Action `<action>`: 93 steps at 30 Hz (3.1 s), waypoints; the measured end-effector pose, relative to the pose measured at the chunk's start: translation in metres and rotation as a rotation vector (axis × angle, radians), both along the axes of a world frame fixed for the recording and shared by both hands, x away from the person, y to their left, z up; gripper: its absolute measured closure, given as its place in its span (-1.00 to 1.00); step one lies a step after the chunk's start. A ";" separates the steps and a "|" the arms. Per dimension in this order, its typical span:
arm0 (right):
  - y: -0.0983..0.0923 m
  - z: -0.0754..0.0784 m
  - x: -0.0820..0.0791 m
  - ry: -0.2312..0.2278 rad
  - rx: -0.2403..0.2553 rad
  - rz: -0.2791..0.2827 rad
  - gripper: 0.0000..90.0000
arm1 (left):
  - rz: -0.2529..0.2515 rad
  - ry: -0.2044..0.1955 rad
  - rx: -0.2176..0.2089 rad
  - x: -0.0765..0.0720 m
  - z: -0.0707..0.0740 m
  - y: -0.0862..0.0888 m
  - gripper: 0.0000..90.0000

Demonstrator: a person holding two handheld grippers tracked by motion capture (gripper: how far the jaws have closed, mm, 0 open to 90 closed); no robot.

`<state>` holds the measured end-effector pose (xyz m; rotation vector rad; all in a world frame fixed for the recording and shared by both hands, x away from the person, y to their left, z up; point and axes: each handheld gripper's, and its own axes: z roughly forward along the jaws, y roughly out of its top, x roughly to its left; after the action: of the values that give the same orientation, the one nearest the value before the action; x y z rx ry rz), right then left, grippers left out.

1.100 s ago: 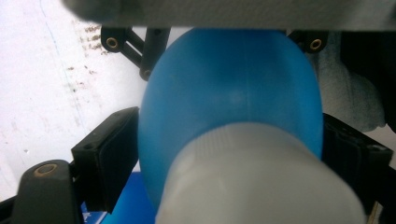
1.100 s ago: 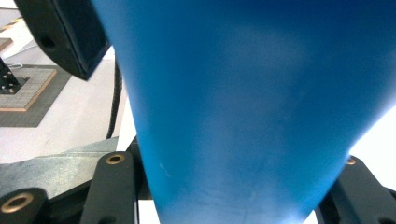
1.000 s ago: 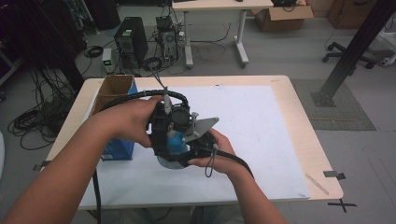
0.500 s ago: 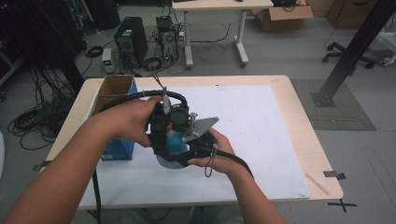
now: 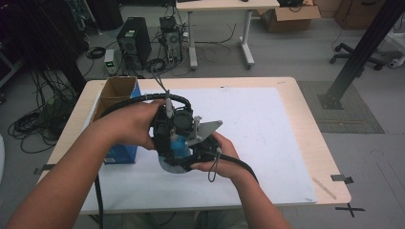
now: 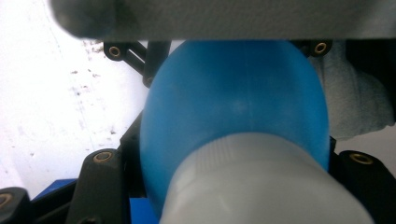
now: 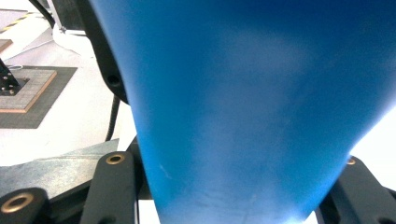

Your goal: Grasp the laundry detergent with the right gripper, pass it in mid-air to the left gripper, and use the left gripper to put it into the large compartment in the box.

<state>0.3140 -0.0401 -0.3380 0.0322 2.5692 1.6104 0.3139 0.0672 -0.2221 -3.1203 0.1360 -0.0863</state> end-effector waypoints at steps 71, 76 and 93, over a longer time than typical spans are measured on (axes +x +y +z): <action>-0.138 0.037 0.018 -0.059 -0.335 -0.165 -0.95 | 0.461 0.061 0.015 0.037 0.046 -0.011 -0.12; -0.150 0.046 0.020 -0.090 -0.445 -0.186 -0.95 | 0.611 0.048 -0.008 0.050 0.059 -0.005 -0.12; -0.168 0.050 0.025 -0.115 -0.584 -0.220 -0.93 | 0.997 0.030 -0.056 0.082 0.115 0.037 -0.12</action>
<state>0.3389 -0.2080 -0.2885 0.1602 2.7193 0.7301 0.3957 0.1044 -0.1073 -2.8332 -1.3876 -0.0217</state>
